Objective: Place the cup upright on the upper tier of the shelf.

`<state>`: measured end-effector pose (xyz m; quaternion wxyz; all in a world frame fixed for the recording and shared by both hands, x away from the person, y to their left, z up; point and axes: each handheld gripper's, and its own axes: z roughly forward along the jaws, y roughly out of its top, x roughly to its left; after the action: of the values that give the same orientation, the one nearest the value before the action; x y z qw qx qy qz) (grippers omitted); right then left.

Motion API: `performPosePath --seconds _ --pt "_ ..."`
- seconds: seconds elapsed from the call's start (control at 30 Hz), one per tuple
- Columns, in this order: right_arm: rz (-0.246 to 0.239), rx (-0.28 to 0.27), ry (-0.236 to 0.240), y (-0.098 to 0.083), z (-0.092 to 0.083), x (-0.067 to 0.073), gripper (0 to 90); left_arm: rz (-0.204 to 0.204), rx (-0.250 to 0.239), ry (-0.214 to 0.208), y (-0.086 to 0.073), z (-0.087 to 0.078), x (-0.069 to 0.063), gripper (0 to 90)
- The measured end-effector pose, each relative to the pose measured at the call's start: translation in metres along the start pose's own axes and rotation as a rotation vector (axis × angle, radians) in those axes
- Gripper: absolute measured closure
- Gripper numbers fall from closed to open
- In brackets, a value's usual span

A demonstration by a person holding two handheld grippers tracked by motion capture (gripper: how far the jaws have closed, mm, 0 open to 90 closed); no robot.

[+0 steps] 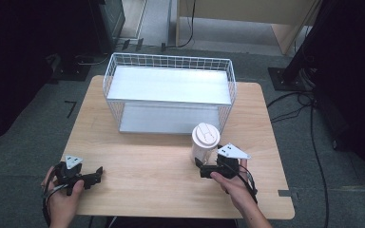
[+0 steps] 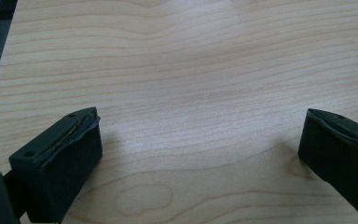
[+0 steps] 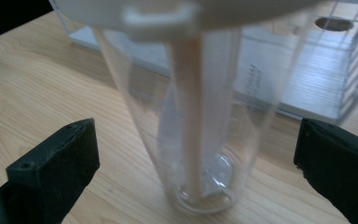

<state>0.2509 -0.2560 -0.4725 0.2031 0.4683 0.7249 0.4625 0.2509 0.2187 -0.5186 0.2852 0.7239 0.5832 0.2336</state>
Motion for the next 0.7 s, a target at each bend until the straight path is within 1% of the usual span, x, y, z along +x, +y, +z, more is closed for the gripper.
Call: performPosePath --seconds 0.1,0.23,0.33,0.4,0.5,0.6,0.7 --pt "0.002 -0.018 -0.007 0.004 0.004 0.006 0.1 0.0 0.0 0.0 0.0 0.0 0.0 0.0" --pt "0.016 -0.057 -0.047 0.008 0.006 0.011 3.8 -0.002 -0.001 -0.001 0.0 0.0 0.0 0.0" --pt "0.032 -0.088 -0.076 0.012 0.007 0.012 6.9 -0.001 -0.001 -0.001 0.0 0.0 0.0 0.0" --pt "0.034 -0.11 -0.089 0.015 0.008 0.013 8.7 0.0 0.0 0.0 0.0 0.0 0.0 0.0" --pt "0.036 -0.147 -0.117 0.021 0.008 0.015 13.7 0.001 0.0 0.0 0.0 0.0 0.0 0.0" --pt "0.032 -0.163 -0.128 0.023 0.01 0.018 13.7 0.0 0.0 0.0 0.0 0.0 0.0 0.0" --pt "0.039 -0.18 -0.135 0.023 0.013 0.02 13.6 -0.001 -0.001 0.0 0.0 0.0 0.0 0.0"
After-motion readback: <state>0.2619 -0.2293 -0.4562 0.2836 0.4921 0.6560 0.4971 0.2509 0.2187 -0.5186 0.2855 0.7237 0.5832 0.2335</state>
